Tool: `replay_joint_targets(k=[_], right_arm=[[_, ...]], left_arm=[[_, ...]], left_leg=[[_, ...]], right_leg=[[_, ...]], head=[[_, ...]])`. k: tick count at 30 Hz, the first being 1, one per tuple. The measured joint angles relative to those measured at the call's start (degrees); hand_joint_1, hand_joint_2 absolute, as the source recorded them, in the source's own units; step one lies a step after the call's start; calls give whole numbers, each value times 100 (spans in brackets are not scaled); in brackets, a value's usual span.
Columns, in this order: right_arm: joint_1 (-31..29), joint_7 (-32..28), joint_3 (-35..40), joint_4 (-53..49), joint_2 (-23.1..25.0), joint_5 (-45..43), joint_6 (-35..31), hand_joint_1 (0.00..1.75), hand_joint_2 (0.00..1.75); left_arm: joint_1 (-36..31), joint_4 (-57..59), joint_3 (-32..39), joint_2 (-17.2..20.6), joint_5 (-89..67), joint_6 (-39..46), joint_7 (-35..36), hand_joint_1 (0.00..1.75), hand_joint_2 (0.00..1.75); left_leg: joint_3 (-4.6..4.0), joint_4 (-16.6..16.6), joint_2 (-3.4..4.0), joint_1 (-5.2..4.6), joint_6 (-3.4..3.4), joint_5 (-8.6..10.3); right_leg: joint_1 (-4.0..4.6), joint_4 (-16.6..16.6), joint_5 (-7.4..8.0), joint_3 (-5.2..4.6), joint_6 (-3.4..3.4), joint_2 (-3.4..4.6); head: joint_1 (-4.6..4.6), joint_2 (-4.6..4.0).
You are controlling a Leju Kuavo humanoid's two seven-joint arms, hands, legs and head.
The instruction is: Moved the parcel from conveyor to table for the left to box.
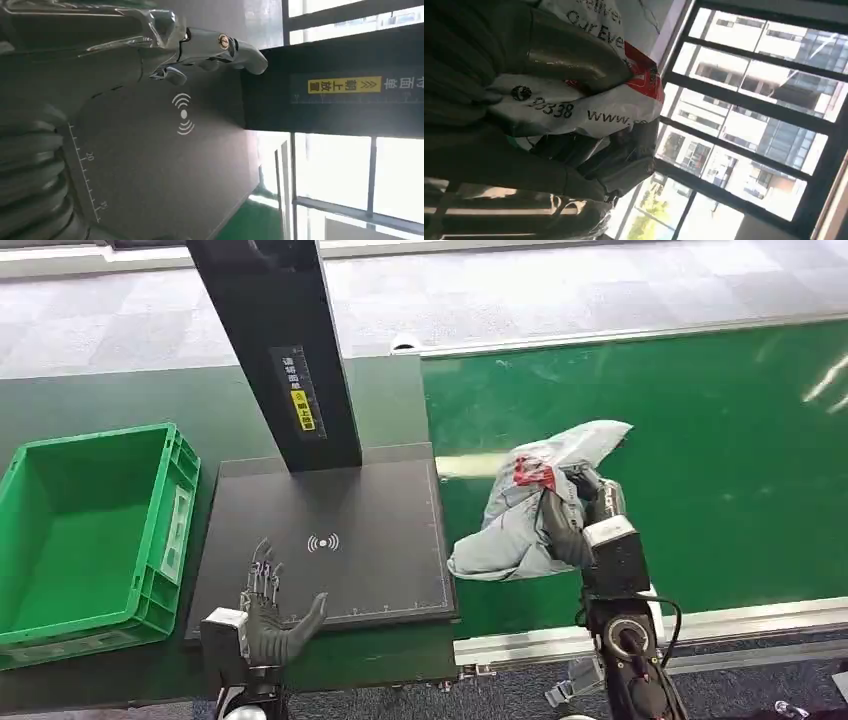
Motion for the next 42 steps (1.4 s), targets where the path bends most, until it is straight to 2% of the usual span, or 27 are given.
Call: replay_joint_targets(k=[12, 24, 35, 36, 37, 38, 42], right_arm=[[-103, 11, 997, 927, 527, 33, 449, 175, 175], [-463, -125, 1522, 1786, 932, -33, 733, 175, 175], [-654, -260, 1695, 2304, 1091, -196, 831, 175, 175], [-664, -262, 1694, 2328, 1104, -201, 831, 152, 175], [-677, -265, 1697, 2359, 1126, -214, 831, 65, 175], [-699, -271, 1699, 2402, 1146, -216, 829, 0, 175], [-738, -321, 1710, 2496, 1183, -315, 976, 0, 175]], left_arm=[[-233, 138, -35, -149, -107, -230, 122, 0, 175], [-319, 300, -68, -190, -105, -201, 129, 0, 175], [-333, 356, -68, -194, -87, -199, 129, 0, 175], [-339, 367, -68, -203, -87, -210, 129, 0, 175], [-351, 378, -66, -205, -81, -212, 127, 0, 175], [-368, 394, -66, -210, -70, -214, 127, 0, 175], [-432, 450, -52, -234, -52, -219, 118, 0, 175]], left_leg=[[-4, 0, -4, 0, -2, 1], [-3, 0, -2, 0, -1, 4], [-3, 0, -2, 0, -1, 4], [-3, 0, -2, 0, -1, 4], [-3, 0, -2, 0, -1, 4], [-3, 0, -1, 0, -1, 4], [-2, 0, -2, 0, -1, 4]], right_leg=[[0, 1, 0, -3, 0, -2], [1, 1, 0, -4, 0, -1], [0, 1, 0, -4, 0, -1], [0, 1, 0, -4, 0, -1], [0, 1, 0, -4, 0, -1], [1, 1, 0, -4, 0, -1], [1, 1, 0, -4, 0, -1]], head=[[2, 0], [0, 0], [0, 0], [0, 0], [2, 0], [2, 0], [2, 0]])
